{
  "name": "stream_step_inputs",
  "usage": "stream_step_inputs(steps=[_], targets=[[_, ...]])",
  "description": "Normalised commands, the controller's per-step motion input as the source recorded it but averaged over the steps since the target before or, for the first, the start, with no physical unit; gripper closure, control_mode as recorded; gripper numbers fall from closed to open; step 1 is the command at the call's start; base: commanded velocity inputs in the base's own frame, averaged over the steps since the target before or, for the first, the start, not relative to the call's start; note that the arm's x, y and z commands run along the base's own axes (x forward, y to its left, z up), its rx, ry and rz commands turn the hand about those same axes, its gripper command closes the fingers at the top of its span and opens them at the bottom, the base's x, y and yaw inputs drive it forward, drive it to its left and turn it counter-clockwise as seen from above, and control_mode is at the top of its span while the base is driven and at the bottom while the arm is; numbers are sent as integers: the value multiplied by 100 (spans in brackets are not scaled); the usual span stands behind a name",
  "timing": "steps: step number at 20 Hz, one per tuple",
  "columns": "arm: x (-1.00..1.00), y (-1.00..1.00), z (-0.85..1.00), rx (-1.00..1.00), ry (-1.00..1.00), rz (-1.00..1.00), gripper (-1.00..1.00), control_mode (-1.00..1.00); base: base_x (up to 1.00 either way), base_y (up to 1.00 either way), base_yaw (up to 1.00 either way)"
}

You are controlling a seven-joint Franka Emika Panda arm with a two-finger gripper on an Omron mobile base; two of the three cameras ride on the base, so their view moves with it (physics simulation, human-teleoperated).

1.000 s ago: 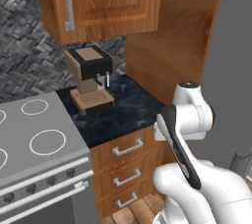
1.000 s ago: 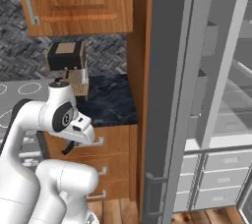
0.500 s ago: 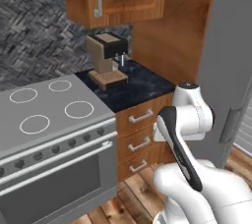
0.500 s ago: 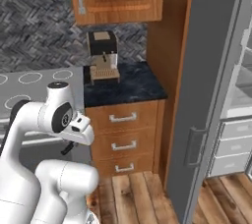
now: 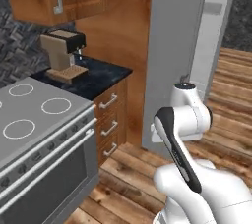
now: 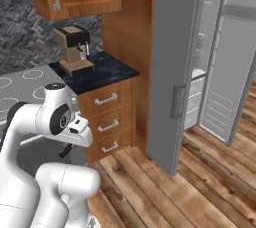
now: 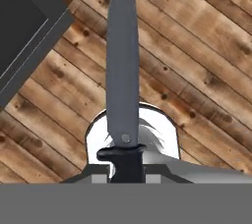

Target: Retrieve the butter from the fridge and place it on a plate on the dining table. Then retrieve the butter knife by the fridge and place it near the plate.

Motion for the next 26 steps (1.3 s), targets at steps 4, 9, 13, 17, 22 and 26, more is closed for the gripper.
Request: stream_step_inputs(steps=[4, 9, 13, 17, 22, 26], targets=[[0, 0, 0, 0, 0, 0, 100, 100, -97, 54, -77], [0, 0, 0, 0, 0, 0, 100, 100, -90, 47, -77], [0, 0, 0, 0, 0, 0, 100, 100, -36, 7, -80], [0, 0, 0, 0, 0, 0, 100, 100, 31, -46, -46], [0, 0, 0, 0, 0, 0, 100, 100, 71, -95, -16], [0, 0, 0, 0, 0, 0, 100, 100, 28, -100, 0]])
